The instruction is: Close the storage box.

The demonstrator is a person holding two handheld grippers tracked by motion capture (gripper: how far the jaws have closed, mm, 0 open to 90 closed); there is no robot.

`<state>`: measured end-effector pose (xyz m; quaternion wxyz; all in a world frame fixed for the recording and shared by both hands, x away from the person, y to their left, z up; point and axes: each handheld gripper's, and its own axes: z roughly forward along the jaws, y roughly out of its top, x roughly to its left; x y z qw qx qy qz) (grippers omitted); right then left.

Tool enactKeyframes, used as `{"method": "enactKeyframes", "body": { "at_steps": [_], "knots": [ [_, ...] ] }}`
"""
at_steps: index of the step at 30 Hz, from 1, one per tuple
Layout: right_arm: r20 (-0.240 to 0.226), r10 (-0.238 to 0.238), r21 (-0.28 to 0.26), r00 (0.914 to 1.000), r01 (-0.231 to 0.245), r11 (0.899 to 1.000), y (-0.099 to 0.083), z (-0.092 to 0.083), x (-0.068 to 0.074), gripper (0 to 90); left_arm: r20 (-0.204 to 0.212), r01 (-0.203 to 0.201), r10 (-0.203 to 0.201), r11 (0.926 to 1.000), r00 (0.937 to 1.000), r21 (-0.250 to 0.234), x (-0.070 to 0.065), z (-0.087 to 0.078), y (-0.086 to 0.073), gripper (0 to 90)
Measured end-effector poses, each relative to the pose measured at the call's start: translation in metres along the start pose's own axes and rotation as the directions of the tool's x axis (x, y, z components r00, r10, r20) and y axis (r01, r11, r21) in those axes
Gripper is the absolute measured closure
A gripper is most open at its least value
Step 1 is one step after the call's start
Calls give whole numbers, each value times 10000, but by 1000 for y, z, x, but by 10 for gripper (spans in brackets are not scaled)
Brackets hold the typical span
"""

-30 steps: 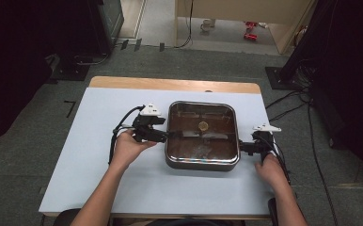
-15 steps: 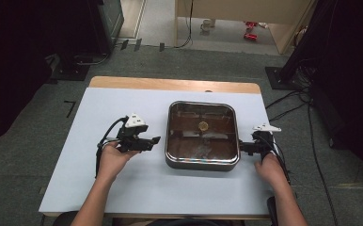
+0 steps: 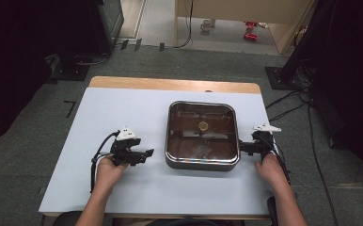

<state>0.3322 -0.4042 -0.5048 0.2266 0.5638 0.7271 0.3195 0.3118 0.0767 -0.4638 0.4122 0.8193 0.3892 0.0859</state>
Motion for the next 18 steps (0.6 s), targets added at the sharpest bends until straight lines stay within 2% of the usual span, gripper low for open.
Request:
{"method": "enactKeyframes", "body": {
  "at_steps": [1,4,5,10,15,16,18],
  "knots": [
    [0,0,0,10000,0,10000,0,0,0,78,-14,43,-43,10000,10000,-1,-1,1,-3,268],
    [1,5,2,10000,-5,10000,0,0,0,78,-605,-105,103,9999,9981,-27,-5,3,-11,230],
    [1,5,2,10000,-5,10000,0,0,0,78,-605,-105,103,9999,9981,-27,-5,3,-11,226],
    [0,7,4,10000,-7,10000,0,0,0,78,-1182,-12,-16,9997,9930,-236,-8,9,-20,226],
    [1,-3,-1,10000,3,10000,0,0,0,78,-1091,279,-290,9995,9936,-113,-10,17,-23,226],
    [1,2,0,10000,-2,10000,0,0,0,78,-1148,303,-286,9995,9930,129,-11,21,-24,226],
    [0,4,2,10000,-4,10000,0,0,0,78,-1191,177,-154,9997,9928,175,-12,22,-25,225]
  ]
}}
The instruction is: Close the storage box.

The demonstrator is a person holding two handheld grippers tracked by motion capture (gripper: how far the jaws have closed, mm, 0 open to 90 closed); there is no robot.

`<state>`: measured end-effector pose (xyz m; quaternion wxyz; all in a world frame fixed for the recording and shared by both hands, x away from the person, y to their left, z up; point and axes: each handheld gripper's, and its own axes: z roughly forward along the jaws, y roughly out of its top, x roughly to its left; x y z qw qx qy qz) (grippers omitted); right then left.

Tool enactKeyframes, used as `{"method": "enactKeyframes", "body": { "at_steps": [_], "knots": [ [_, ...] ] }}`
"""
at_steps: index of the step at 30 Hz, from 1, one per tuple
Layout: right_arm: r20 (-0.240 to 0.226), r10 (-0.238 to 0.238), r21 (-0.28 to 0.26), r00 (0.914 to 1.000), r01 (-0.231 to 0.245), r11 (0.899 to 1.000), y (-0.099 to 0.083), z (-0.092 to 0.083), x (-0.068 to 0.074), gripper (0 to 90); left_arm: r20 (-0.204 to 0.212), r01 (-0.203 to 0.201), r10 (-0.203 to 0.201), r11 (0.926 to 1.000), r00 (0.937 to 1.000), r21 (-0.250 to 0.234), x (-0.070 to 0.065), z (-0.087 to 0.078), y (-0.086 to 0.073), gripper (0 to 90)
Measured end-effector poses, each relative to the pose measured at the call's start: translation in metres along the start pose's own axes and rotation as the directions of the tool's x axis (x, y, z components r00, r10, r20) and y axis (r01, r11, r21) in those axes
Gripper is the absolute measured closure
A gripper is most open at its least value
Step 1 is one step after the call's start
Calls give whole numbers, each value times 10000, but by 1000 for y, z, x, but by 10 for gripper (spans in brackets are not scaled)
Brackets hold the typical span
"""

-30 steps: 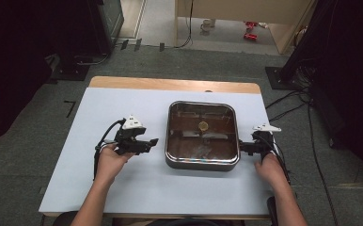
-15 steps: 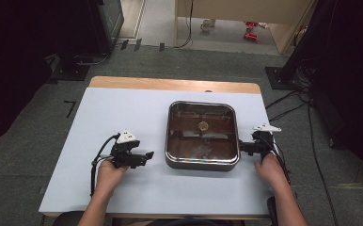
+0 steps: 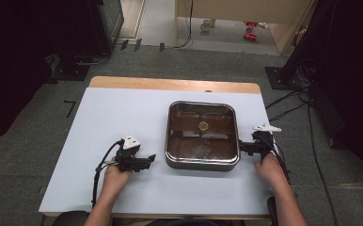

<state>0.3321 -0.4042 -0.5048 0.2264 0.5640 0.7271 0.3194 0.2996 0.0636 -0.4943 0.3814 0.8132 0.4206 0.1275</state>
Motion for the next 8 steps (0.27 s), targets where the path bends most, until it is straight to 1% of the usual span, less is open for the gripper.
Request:
{"method": "enactKeyframes", "body": {
  "at_steps": [1,2,3,4,6,8],
  "knots": [
    [-1,-1,-1,10000,1,10000,0,0,0,78,-38,-166,166,9999,9999,-35,-1,0,-1,213],
    [-1,-7,-5,10000,7,10000,0,0,0,78,-299,-276,273,9996,9992,-72,-2,2,-1,204],
    [0,0,-4,10000,0,10000,0,0,0,78,-692,-466,458,9989,9966,-110,-4,3,-2,203],
    [0,1,-1,10000,-1,10000,0,0,0,78,-807,-552,542,9984,9953,-98,-5,4,-3,203],
    [0,2,2,10000,-2,10000,0,0,0,78,-929,-710,705,9975,9932,-18,-7,5,-3,198],
    [0,2,-1,10000,-2,10000,0,0,0,78,-904,-676,670,9977,9936,-42,-6,5,-3,197]
  ]
}}
